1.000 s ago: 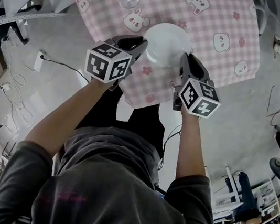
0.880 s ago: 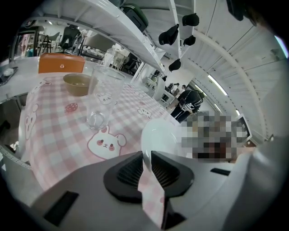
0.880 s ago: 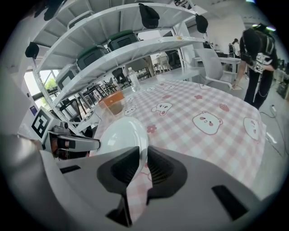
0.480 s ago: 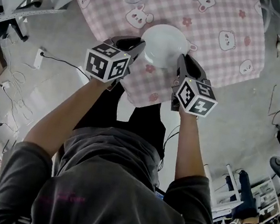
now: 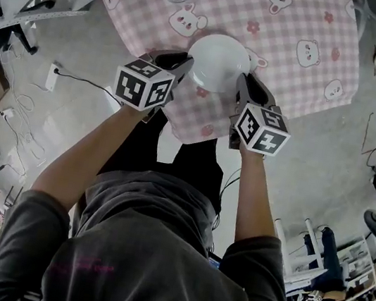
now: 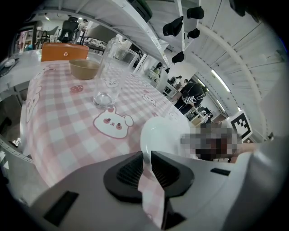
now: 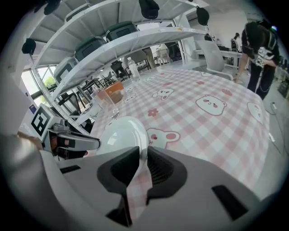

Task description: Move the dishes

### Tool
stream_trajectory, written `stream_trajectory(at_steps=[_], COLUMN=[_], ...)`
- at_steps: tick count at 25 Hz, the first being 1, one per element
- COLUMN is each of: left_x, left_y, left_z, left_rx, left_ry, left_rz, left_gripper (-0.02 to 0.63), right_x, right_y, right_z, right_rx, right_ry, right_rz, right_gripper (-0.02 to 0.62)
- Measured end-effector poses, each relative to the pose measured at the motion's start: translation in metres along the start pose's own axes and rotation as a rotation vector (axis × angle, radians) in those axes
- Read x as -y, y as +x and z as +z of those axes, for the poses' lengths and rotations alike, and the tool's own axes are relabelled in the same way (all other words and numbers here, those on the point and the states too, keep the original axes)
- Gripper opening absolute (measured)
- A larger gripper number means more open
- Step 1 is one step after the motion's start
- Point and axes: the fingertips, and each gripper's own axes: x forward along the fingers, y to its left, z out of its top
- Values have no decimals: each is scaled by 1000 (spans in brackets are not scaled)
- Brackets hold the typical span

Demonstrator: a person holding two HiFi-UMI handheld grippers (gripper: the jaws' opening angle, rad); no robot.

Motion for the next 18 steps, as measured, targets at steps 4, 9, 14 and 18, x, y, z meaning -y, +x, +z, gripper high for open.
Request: stream_trajectory(at_steps=[4, 9, 14, 18], left_x=[-2, -5, -7, -7], left_y=[1, 2, 2, 2], left_z=[-4, -9, -12, -13], left_rx=[-10, -24, -37, -41], left_ry=[-2, -2, -1, 5], left_rz=[1, 4, 4, 4], left_gripper=[57, 57, 57, 57], right_x=[0, -1, -2, -2], right_y=[3, 6, 9, 10], right_z=[-4, -9, -12, -14], right_rx=[-11, -22, -35, -41], right_ry=[-1, 0, 1, 3], right_rz=[1, 3, 3, 1], right_gripper=[60, 60, 60, 61])
